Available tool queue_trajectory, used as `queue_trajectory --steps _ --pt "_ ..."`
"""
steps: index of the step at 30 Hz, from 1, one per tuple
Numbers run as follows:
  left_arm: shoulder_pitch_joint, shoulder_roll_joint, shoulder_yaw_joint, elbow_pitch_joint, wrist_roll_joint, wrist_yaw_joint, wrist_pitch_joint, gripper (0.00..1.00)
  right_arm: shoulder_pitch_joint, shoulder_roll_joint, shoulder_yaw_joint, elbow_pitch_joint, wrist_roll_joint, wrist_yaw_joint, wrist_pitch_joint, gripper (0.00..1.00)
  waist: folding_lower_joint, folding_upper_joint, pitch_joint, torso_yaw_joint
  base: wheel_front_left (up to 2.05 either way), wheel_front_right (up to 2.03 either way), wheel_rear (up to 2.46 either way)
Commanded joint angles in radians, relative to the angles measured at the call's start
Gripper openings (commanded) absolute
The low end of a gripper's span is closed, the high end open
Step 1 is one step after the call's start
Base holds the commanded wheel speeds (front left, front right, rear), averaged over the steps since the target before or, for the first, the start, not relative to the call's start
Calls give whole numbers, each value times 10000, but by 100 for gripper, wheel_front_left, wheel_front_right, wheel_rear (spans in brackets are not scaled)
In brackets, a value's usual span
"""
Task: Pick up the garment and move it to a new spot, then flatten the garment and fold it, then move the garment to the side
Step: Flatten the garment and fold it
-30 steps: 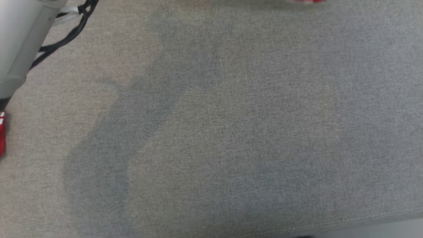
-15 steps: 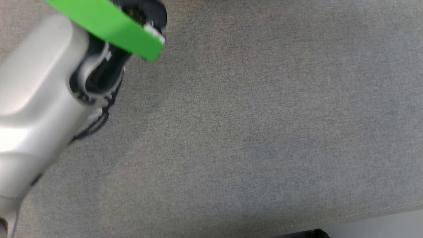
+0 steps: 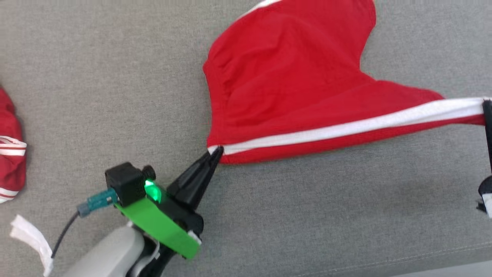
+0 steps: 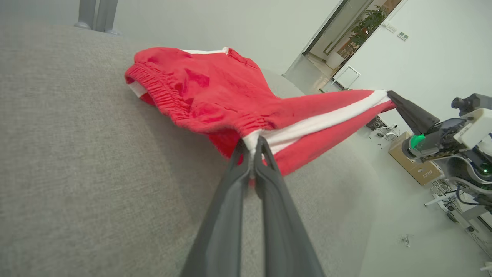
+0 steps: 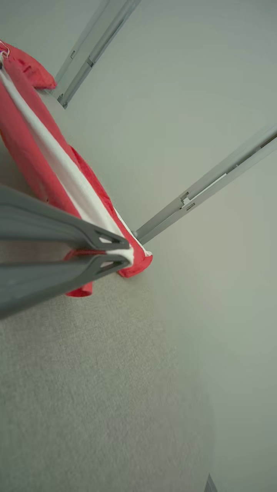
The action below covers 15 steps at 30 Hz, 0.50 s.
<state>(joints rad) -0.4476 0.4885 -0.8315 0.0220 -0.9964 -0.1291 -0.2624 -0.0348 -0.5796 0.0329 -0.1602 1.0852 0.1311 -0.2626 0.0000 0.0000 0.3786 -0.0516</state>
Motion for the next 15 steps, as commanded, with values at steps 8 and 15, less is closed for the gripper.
queue_trajectory --steps 8,15 --pt "2094 -34 316 -459 881 -14 -33 0 2589 -501 -520 -1176 153 -7 63 0 0 0 -880 466 0 0 0" --pt "2091 -294 603 -862 482 8 -35 0 2534 -546 -1525 -1285 -299 -12 370 0 0 0 -761 764 0 0 0"
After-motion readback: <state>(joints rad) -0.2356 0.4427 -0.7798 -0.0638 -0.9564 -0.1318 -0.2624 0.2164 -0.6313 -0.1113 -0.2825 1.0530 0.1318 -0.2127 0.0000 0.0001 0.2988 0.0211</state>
